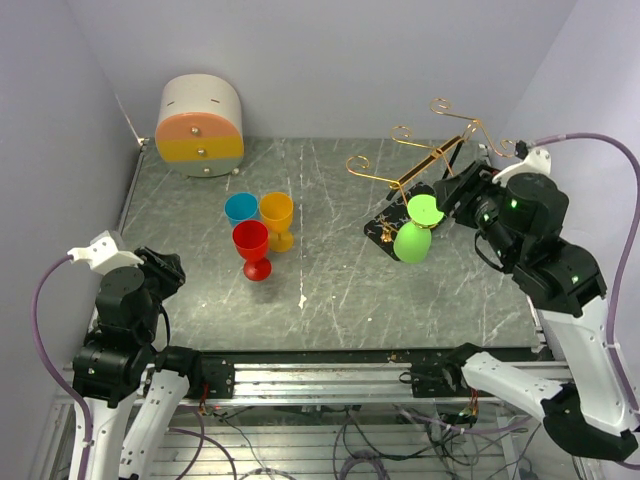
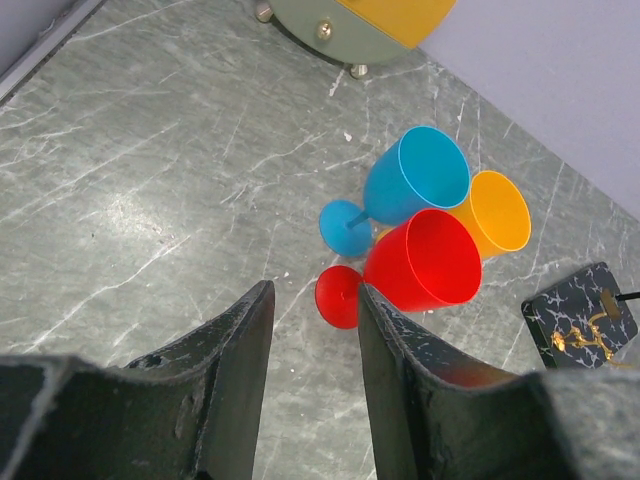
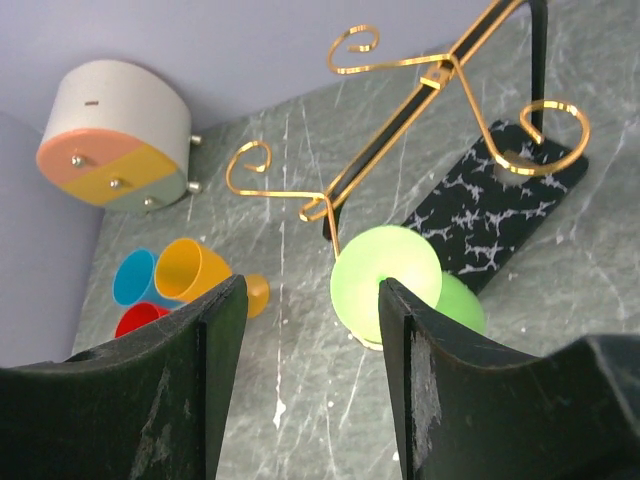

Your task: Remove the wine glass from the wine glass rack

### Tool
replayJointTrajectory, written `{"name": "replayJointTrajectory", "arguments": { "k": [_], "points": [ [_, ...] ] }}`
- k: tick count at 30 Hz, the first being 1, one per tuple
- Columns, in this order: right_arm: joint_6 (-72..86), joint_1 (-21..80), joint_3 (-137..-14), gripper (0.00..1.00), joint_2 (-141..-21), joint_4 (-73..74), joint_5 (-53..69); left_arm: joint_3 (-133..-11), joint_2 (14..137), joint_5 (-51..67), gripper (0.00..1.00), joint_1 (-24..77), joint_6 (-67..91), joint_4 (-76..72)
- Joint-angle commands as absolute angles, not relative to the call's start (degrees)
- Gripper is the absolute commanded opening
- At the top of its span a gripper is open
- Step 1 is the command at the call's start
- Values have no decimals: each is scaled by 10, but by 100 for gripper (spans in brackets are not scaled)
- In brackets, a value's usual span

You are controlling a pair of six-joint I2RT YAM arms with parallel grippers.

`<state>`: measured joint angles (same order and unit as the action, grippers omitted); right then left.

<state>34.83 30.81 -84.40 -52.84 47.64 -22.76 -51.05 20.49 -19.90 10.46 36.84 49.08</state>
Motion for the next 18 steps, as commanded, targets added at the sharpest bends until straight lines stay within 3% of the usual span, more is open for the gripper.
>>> {"name": "replayJointTrajectory", "arguments": {
  "k": [1, 9, 14, 18],
  "points": [
    [317, 305, -904, 55, -581, 488, -262, -508, 209, -193, 49, 109, 361, 467],
    [277, 251, -999, 56, -680, 471, -221, -506, 210, -190, 49, 111, 360, 465],
    [253, 160, -1103, 55, -780, 481, -84, -507, 212, -191, 49, 111, 359, 465],
    [265, 33, -1109, 51, -815, 463, 88, -507, 213, -193, 49, 111, 361, 468]
  ]
}}
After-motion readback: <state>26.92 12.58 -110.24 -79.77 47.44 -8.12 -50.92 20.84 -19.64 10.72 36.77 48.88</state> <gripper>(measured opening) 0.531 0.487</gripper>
